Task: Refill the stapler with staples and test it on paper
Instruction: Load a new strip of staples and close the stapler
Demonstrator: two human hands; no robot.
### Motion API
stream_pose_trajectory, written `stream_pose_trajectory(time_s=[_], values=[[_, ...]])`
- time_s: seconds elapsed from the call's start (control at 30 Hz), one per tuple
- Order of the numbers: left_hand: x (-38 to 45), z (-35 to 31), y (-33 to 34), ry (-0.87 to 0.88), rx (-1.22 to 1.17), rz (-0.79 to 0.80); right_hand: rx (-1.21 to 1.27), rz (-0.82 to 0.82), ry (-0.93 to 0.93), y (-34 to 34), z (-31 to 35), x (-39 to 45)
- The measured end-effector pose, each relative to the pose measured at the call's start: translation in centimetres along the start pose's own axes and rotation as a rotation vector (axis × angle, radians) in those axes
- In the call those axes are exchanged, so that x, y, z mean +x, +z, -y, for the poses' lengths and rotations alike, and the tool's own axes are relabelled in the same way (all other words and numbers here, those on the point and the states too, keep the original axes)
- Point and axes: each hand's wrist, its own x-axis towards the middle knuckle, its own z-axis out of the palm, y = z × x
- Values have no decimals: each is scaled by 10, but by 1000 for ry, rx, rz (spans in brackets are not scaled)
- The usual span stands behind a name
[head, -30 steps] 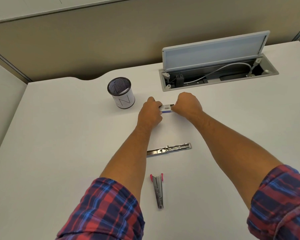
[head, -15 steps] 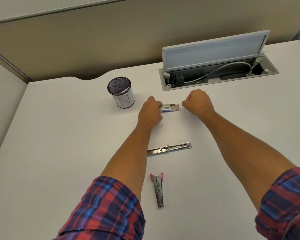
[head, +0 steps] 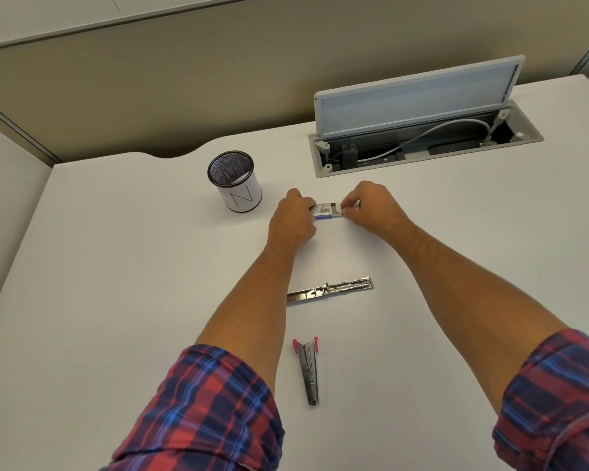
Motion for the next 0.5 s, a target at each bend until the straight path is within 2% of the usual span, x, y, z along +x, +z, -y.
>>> stream_pose_trajectory(time_s=[0.5], values=[[4,6,6,20,26,-21,82,-49,63,15,11,-1]])
